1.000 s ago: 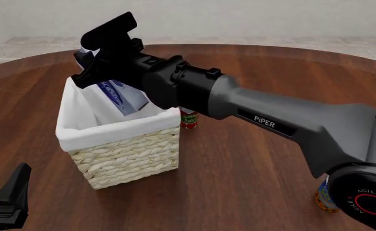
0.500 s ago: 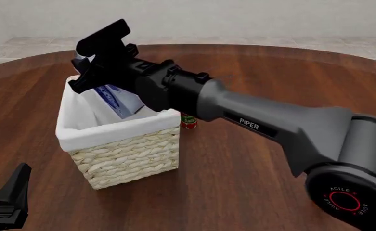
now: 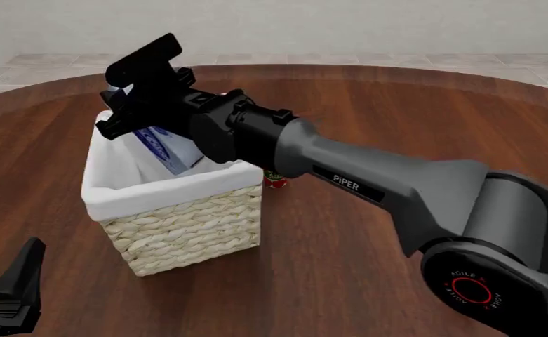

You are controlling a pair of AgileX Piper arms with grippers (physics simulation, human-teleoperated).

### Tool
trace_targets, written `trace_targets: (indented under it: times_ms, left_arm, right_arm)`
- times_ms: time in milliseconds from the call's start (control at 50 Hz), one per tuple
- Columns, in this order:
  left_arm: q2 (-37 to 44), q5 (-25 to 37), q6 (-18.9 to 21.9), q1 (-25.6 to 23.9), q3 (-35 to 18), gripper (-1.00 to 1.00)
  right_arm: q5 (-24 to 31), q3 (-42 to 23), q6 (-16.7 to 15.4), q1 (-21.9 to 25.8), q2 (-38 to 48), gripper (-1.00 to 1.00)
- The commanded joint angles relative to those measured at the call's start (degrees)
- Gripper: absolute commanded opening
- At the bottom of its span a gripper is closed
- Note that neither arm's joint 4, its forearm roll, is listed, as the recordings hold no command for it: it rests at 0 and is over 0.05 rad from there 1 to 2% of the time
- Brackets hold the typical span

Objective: Pick up the cream cheese box, and put it in the basket.

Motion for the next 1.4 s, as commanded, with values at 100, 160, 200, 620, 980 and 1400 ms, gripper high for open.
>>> trace_targets:
  times_ms: [100, 160, 200, 620, 980, 1400]
  left_arm:
    - [0.0, 0.0, 0.0, 0.0, 0.0, 1.0]
    - [0.0, 0.0, 0.0, 0.0, 0.0, 1.0]
    - [0.0, 0.0, 0.0, 0.0, 0.0, 1.0]
    - [0.0, 0.0, 0.0, 0.0, 0.0, 1.0]
    - [0.0, 0.0, 0.0, 0.0, 0.0, 1.0]
    - [0.0, 0.0, 0.0, 0.0, 0.0, 1.0]
  right_arm:
    - [0.74, -2.62, 0.18, -0.43, 1.01, -1.0]
    - [1.03, -3.28, 0.15, -0.75, 1.29, -1.0]
    - [1.31, -3.95, 0.06, -1.13, 1.63, -1.0]
    - [2.63, -6.88, -1.11, -3.13, 2.89, -1.0]
    - [3.45, -8.82, -0.67, -3.6, 4.69, -1.0]
    - [4.29, -10.62, -0.81, -5.07, 5.29, 1.0]
